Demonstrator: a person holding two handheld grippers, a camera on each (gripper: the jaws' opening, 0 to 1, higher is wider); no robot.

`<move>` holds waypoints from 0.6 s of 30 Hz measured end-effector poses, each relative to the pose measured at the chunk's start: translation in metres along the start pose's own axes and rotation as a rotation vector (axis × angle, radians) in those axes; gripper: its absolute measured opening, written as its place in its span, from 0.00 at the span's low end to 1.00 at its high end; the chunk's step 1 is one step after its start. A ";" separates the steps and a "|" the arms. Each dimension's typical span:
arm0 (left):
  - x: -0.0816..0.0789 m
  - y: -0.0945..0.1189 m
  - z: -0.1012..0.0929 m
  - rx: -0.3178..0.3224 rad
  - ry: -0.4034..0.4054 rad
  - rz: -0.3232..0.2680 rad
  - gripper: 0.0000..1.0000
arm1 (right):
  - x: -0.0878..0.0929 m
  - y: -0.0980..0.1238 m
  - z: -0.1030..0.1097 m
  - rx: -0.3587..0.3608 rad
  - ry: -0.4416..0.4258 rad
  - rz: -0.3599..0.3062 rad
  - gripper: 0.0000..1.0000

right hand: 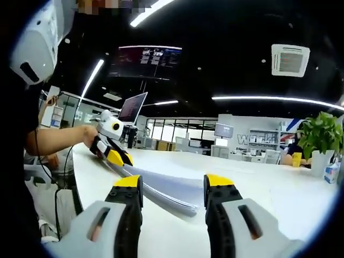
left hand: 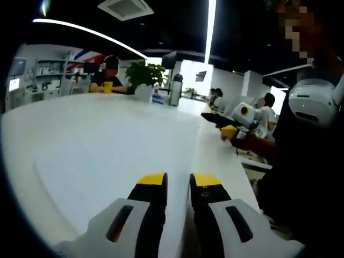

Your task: Grasp the top corner of one sheet in the document stack and pull a single sheet out from the document stack, separating that one sheet from the rest and lifting it clear until the single sheet is fully removed from the stack

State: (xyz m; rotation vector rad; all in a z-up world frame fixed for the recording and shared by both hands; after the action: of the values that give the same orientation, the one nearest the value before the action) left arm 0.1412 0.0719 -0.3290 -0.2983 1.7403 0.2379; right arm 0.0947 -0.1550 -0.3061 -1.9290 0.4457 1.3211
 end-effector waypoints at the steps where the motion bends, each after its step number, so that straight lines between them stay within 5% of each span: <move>1: 0.000 0.000 0.000 0.005 -0.003 -0.005 0.18 | 0.001 0.000 -0.001 0.009 0.008 0.011 0.44; 11: 0.000 -0.001 -0.001 0.008 -0.009 -0.016 0.17 | 0.004 0.001 -0.017 0.062 0.119 0.136 0.43; 18: 0.001 -0.001 0.000 0.003 -0.011 -0.022 0.17 | -0.009 -0.010 -0.019 0.042 0.336 0.151 0.41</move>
State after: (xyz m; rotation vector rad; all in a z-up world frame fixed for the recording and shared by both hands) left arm 0.1411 0.0706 -0.3297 -0.3134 1.7253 0.2204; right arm 0.1104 -0.1636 -0.2907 -2.1226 0.7910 1.0683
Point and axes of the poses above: the point that each gripper's makers call its tool centre point, and the gripper's own axes: y roughly backward along the fingers, z roughly to its left, x roughly out of its underside, the point moved 4 cm from there along y, roughly backward along the fingers, and after that the axes turned 15 degrees about -z, right-handed, at the moved point
